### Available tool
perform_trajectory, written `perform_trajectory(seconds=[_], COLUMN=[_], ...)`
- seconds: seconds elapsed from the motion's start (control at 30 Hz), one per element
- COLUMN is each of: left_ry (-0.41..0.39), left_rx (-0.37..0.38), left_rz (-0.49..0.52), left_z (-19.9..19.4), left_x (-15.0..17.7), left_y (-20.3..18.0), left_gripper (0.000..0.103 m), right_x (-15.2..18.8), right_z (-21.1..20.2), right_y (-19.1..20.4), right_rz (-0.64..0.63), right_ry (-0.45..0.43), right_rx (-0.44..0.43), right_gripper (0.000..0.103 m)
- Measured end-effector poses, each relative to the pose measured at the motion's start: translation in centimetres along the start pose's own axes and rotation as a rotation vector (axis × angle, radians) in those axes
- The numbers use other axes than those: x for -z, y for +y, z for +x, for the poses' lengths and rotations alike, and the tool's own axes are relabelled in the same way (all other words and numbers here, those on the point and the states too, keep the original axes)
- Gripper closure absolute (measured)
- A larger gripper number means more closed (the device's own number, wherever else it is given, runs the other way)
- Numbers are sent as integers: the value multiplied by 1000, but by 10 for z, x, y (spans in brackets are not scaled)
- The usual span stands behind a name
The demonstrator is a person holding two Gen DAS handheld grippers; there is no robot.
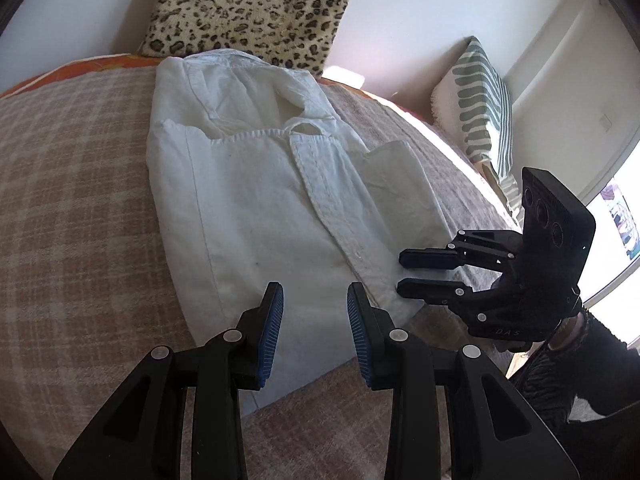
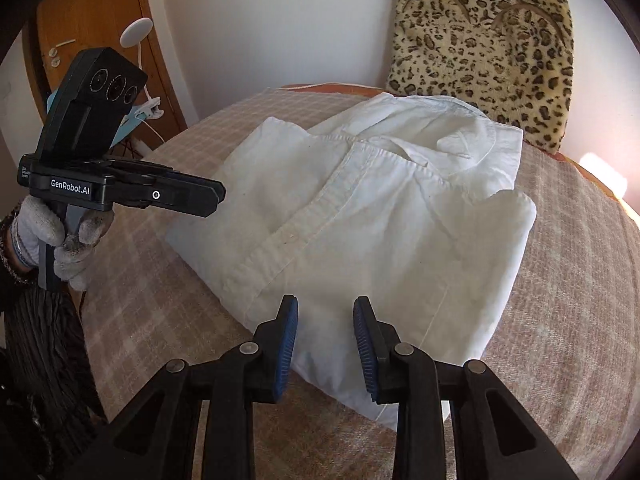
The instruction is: Fold small clothes
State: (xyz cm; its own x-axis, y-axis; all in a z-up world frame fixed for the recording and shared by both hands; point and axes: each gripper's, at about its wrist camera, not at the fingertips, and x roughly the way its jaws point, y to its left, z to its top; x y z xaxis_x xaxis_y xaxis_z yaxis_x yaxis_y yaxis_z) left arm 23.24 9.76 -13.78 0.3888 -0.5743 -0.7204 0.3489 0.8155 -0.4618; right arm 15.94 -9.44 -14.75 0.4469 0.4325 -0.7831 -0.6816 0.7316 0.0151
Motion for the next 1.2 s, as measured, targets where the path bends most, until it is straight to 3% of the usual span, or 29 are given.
perform_trajectory(seconds=[0.07, 0.2, 0.27, 0.47, 0.53, 0.7, 0.77, 0.83, 0.87, 1.2], left_ry=[19, -25, -50, -100, -99, -77, -58, -42, -46, -99], left_rx=[0, 34, 8, -31, -54, -91, -82, -90, -97, -27], left_rz=[-27, -109, -123, -157, -151, -211, -255, -299, -315, -394], left_z=[7, -7, -17, -26, -20, 5, 18, 30, 33, 59], left_x=[4, -2, -6, -42, -57, -89, -101, -114, -119, -175], left_y=[8, 23, 28, 46, 52, 92, 110, 127, 133, 173], left_gripper=[72, 74, 74, 71, 64, 62, 62, 61, 61, 53], right_x=[7, 9, 8, -13, -20, -39, -46, -53, -58, -111], right_z=[7, 3, -2, -3, 0, 19, 25, 31, 34, 77], right_y=[-2, -15, -24, -51, -62, -96, -109, -124, -132, -214], right_rz=[13, 89, 140, 217, 244, 315, 346, 379, 391, 511], right_ry=[18, 16, -8, -27, -33, -25, -54, -78, -88, -127], right_rx=[-1, -56, -73, 7, 12, 46, 65, 72, 75, 32], right_gripper=[74, 75, 74, 71, 70, 70, 66, 49, 47, 46])
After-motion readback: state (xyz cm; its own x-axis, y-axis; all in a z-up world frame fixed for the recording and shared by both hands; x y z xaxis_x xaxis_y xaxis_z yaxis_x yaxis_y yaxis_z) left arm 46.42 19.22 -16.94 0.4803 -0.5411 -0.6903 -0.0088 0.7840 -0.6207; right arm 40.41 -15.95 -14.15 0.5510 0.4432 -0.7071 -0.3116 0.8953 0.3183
